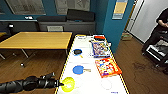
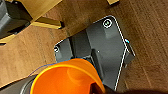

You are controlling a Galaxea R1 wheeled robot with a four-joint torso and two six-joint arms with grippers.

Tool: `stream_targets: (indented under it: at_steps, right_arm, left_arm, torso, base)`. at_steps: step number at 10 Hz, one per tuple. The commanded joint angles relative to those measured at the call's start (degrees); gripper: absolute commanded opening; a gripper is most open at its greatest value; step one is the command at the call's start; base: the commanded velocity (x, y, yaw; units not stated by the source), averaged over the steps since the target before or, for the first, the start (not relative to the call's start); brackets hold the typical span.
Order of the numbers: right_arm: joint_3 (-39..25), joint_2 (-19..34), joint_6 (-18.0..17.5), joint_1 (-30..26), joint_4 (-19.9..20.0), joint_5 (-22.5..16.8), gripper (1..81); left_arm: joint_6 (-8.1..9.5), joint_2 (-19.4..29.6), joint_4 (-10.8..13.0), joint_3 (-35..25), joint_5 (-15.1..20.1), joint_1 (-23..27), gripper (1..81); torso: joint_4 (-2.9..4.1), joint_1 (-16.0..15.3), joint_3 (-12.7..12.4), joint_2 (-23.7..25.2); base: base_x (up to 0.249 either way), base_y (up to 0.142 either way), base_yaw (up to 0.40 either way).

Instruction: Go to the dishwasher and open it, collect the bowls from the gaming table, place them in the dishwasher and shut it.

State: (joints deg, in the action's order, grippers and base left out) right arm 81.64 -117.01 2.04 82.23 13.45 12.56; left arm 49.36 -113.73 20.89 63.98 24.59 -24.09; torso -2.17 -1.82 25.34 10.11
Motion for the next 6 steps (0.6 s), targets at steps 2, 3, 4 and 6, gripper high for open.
stream_targets:
  at_steps: [2,3,4,6]
  right_arm:
    - [-0.79,3.24,0.25,-0.53,-1.32,-3.50,1.0]
    - [-0.62,3.33,0.33,0.01,-1.41,-3.33,1.0]
    - [-0.26,3.33,0.25,0.27,-1.32,-3.24,1.0]
    - [0.00,3.25,0.25,0.53,-1.32,-3.06,1.0]
  left_arm:
    - [-3.04,7.10,12.68,-2.98,-8.77,-20.48,1.0]
    - [-3.04,6.84,15.03,-0.36,-12.51,-25.32,1.0]
    - [-3.04,7.01,16.81,1.42,-17.21,-29.56,1.0]
    - [-3.12,5.97,18.56,6.41,-25.89,-36.31,1.0]
  torso:
    - [0.00,0.00,0.00,0.00]
    - [0.00,0.00,0.00,0.00]
    - [0.00,0.00,0.00,0.00]
    - [0.00,0.00,0.00,0.00]
  base:
    - [0.000,0.000,0.000]
    - [0.000,0.000,0.000]
    - [0.000,0.000,0.000]
    - [0.000,0.000,0.000]
